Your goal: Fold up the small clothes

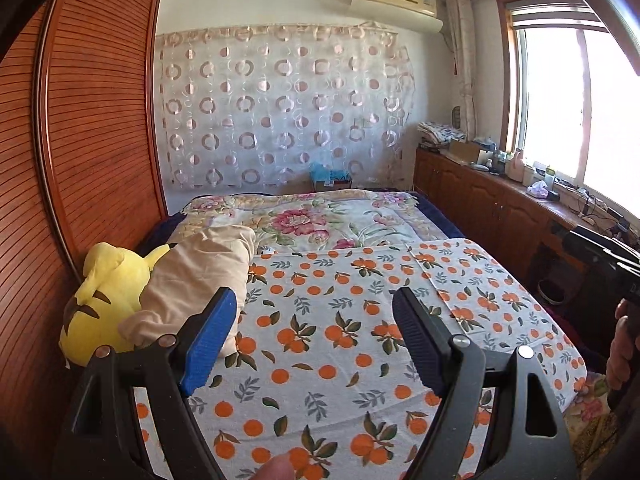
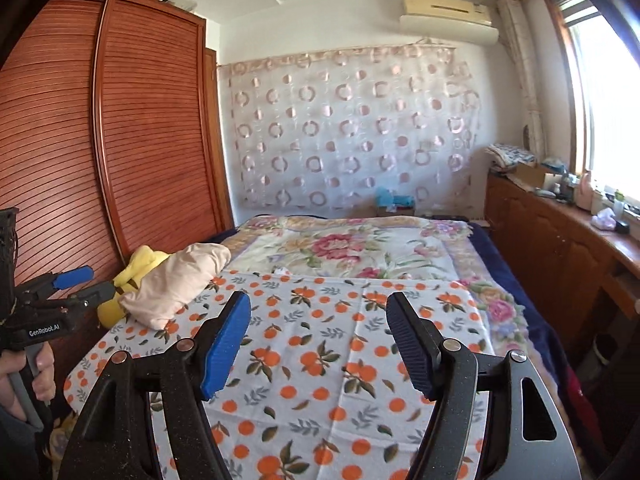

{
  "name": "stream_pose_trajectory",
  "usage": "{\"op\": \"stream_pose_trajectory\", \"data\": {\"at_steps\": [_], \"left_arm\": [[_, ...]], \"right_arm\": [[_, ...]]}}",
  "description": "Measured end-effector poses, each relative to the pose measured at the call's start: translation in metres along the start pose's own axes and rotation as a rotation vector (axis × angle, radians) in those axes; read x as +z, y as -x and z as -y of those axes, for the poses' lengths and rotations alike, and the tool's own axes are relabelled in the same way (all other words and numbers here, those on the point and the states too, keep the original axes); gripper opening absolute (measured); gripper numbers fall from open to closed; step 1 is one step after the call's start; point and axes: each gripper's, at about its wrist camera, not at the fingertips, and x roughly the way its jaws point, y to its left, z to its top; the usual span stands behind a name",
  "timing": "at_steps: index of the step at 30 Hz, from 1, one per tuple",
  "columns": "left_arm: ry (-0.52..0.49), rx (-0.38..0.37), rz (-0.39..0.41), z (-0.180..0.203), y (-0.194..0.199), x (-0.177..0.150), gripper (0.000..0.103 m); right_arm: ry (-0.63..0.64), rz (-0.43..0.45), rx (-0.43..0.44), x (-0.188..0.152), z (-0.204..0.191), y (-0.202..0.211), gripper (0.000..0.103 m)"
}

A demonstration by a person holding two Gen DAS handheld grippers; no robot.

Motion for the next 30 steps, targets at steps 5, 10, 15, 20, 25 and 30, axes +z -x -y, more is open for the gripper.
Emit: {"op": "stream_pose_trajectory", "data": {"at_steps": [5,10,15,20,25,30], "left_arm": [[-0.017,-0.004,0.01,0.011,0.009,0.002,0.081],[-0.028,-0.023,0.024,0.021,0.017,0.002,0.081],[-0.039,-0.019,0.031,0.029,0.02,0.001,0.081],[-0.036,-0.025,0.025,0.031,0.02,0.001,0.081],[-0.034,-0.025,0.027,0.031,0.02,0.001,0.081],[-0.03,-0.026,0.026,0.031,0.02,0.0,0.081]], "right_arm": [[-0.004,0.004,-0.017,-0.009,-0.012,0.006,0.072],[-0.009,0.003,-0.017,-0.013,-0.017,0.008,0.072],[-0.006,0.009,-0.024,-0.014,-0.012,0.012,0.072],[-0.012,0.013,-0.024,-0.02,-0.006,0.008,0.072],[-0.014,0.012,-0.023,-0.021,-0.006,0.009,0.072],[-0.015,0.015,-0.019,-0.02,-0.004,0.012,0.072]]}}
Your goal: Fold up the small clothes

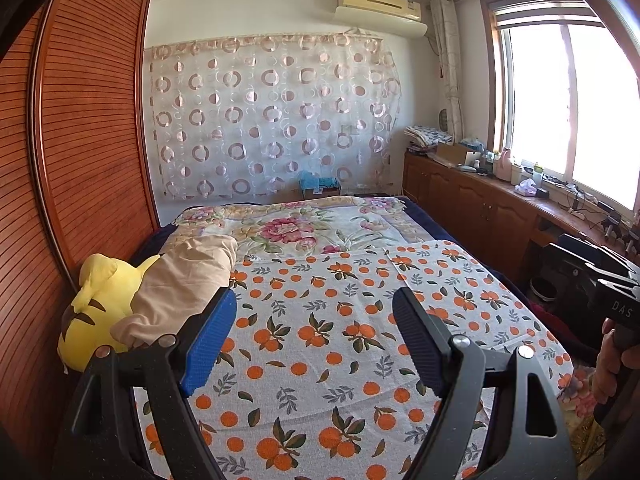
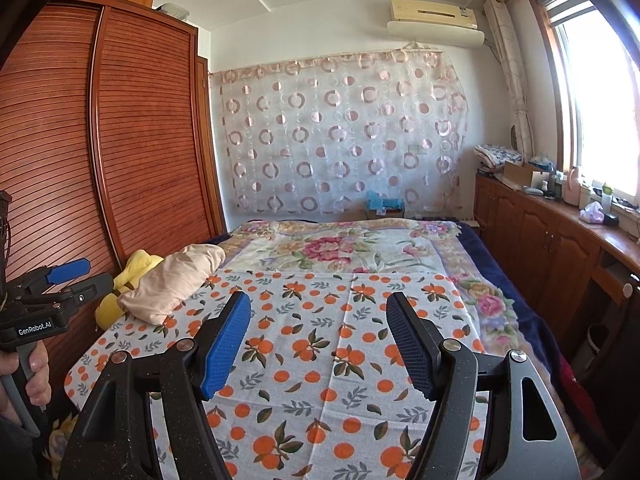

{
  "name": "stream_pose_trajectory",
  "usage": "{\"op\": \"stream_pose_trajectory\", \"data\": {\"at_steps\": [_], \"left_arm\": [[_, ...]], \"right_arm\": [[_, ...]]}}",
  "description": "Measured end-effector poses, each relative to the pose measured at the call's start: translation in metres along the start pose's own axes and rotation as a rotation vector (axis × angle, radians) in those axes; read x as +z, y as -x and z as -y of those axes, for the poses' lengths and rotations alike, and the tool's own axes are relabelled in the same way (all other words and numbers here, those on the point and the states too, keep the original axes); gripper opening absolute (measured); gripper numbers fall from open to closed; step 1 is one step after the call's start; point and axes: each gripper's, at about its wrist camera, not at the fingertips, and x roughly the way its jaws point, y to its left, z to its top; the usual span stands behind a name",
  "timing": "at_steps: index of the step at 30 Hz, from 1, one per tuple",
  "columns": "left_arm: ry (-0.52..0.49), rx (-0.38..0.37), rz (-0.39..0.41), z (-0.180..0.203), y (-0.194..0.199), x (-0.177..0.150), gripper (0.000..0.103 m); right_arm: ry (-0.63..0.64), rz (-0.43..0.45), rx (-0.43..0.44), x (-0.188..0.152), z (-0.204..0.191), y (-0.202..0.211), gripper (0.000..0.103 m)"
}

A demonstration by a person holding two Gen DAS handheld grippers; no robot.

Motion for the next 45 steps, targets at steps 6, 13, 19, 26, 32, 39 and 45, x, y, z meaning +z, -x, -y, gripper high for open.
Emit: {"op": "stream_pose_trajectory", "data": {"at_steps": [6,13,19,26,32,39,45], "left_arm": [[-0.002,0.0,0.001,0.0001,0.0002,0.0003,0.081],[-0.001,-0.001,0.002,-0.0005,0.0007,-0.0003,0.081],[-0.003,-0.001,0.003,0.0,0.0007,-0.0004,0.081],[-0.001,0.0,0.004,-0.0001,0.0005,-0.0008,0.081],[-0.002,-0.002,0.003,-0.0006,0.0006,-0.0013,0.081],[-0.002,-0.001,0.004,-0.001,0.001,-0.0019,0.081],[-0.001,-0.002,0.005,-0.0009,0.0011,-0.0023,0.081]], "right_arm": [[0.005,0.003,0.003,0.0006,-0.0008,0.0011,0.072],[0.006,0.004,0.006,0.0012,0.0004,0.0011,0.072],[0.005,0.004,0.007,0.0006,0.0035,0.0006,0.072],[0.005,0.005,0.007,0.0003,0.0042,0.0006,0.072],[0.005,0.005,0.007,0.0002,0.0043,0.0006,0.072],[0.007,0.005,0.009,0.0003,0.0043,0.0005,0.072],[0.007,0.006,0.008,-0.0001,0.004,0.0006,0.072]]}}
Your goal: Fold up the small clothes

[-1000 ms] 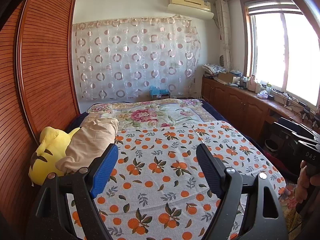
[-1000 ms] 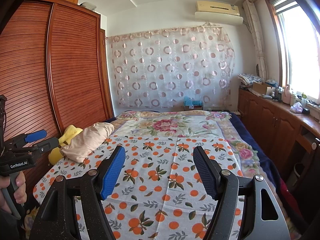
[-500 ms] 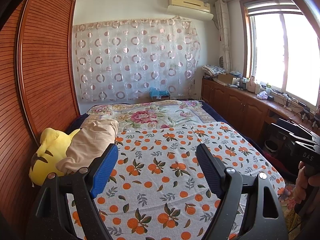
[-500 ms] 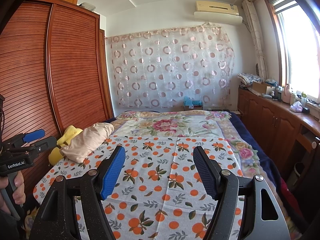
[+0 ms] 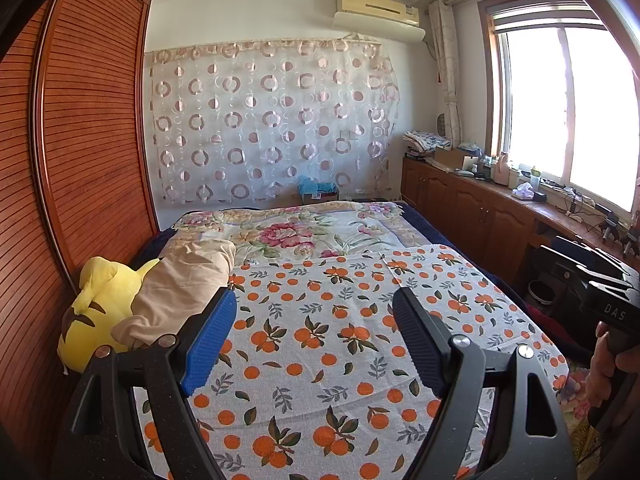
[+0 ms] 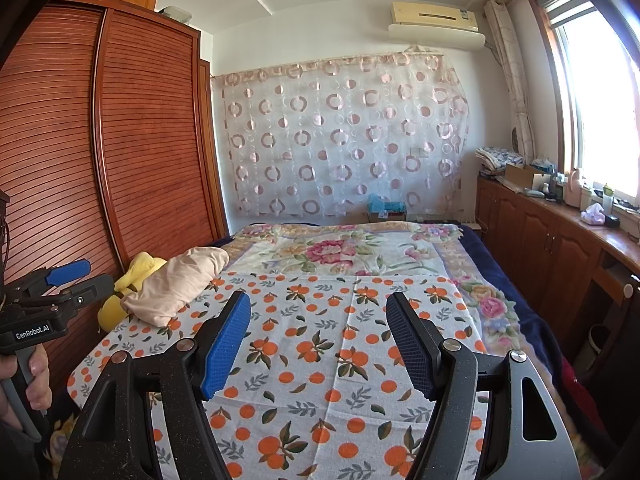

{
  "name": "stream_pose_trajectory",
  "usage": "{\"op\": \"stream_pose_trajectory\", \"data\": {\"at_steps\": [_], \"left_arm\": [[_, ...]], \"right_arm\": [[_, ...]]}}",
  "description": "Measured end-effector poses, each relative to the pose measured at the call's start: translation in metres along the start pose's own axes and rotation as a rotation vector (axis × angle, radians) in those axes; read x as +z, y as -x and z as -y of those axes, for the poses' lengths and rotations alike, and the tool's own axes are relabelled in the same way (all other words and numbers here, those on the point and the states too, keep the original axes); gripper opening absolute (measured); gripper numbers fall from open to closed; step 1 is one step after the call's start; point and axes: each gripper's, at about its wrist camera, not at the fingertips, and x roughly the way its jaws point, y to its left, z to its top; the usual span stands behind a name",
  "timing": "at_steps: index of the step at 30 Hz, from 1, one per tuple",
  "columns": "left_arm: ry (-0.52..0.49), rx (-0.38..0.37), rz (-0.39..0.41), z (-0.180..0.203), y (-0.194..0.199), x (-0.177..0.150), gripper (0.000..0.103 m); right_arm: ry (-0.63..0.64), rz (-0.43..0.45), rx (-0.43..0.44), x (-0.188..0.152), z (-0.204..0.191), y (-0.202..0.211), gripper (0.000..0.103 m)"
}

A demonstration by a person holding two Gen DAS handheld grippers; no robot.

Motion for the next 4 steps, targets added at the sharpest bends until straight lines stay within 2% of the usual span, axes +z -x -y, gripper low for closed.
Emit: {"op": "stream_pose_trajectory", "data": {"at_steps": [4], "left_arm": [[0.0,-0.001,0.0,0.0002,-0.0001,-0.0004,0.081]], "right_arm": [[0.001,0.002,0.001,0.0004,-0.0002,0.0,0.072]]}}
